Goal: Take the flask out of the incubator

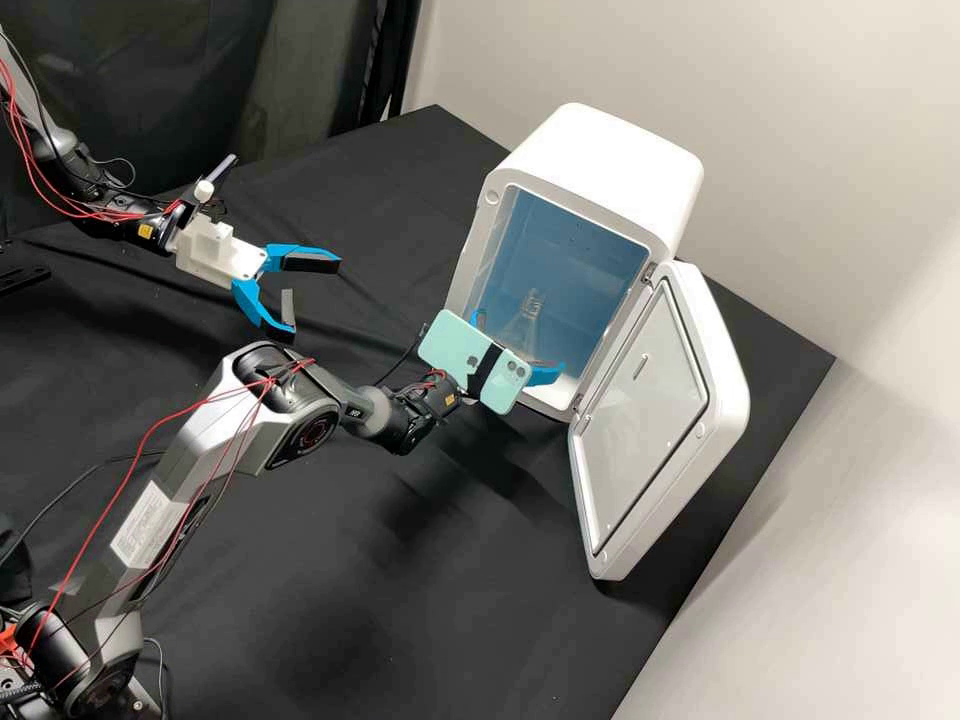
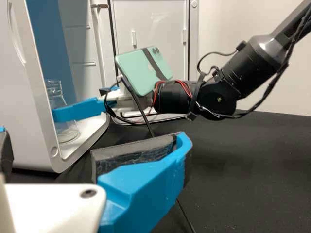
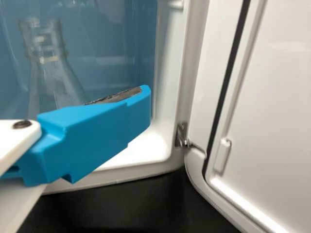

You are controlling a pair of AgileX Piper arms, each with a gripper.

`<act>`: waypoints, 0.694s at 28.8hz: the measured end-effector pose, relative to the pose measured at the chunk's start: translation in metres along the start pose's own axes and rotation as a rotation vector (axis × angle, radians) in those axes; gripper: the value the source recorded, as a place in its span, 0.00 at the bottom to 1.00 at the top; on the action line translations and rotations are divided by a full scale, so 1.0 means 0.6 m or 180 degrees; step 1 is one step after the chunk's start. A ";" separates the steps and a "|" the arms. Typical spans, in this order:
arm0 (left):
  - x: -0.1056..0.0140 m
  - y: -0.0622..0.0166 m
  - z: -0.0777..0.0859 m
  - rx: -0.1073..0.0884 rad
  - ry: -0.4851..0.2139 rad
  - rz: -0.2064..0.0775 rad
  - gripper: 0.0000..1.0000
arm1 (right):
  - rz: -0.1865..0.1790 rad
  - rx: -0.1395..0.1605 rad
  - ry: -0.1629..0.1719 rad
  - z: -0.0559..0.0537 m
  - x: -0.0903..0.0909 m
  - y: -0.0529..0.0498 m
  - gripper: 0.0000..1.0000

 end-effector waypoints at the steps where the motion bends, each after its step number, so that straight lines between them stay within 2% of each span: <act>1: 0.000 0.000 0.000 0.0000 0.0000 0.0000 1.00 | 0.0013 0.0011 0.0024 -0.002 0.003 0.003 1.00; 3: 0.000 0.000 0.000 0.0000 0.0000 0.0000 1.00 | 0.0039 0.0045 0.0057 -0.004 0.009 0.006 1.00; 6: 0.000 0.000 0.000 0.0000 0.0000 0.0000 1.00 | 0.0048 0.0064 0.0046 0.000 0.015 0.007 1.00; 10: 0.000 0.000 0.000 0.0000 0.0000 0.0000 1.00 | 0.0003 0.0064 -0.0007 0.006 0.020 0.004 1.00; 14: 0.000 0.000 0.000 0.0000 0.0000 0.0000 1.00 | -0.0009 0.0049 -0.0002 0.007 0.024 0.002 1.00; 16: 0.000 0.000 0.000 0.0000 0.0000 0.0000 1.00 | -0.0053 0.0051 -0.0029 0.008 0.026 0.001 1.00; 19: 0.000 0.000 0.000 0.0000 0.0000 0.0000 1.00 | -0.0080 0.0131 -0.0010 0.005 0.029 0.001 1.00; 20: 0.000 0.000 0.000 0.0000 0.0000 0.0000 1.00 | -0.0066 0.0148 0.0029 0.000 0.032 0.005 1.00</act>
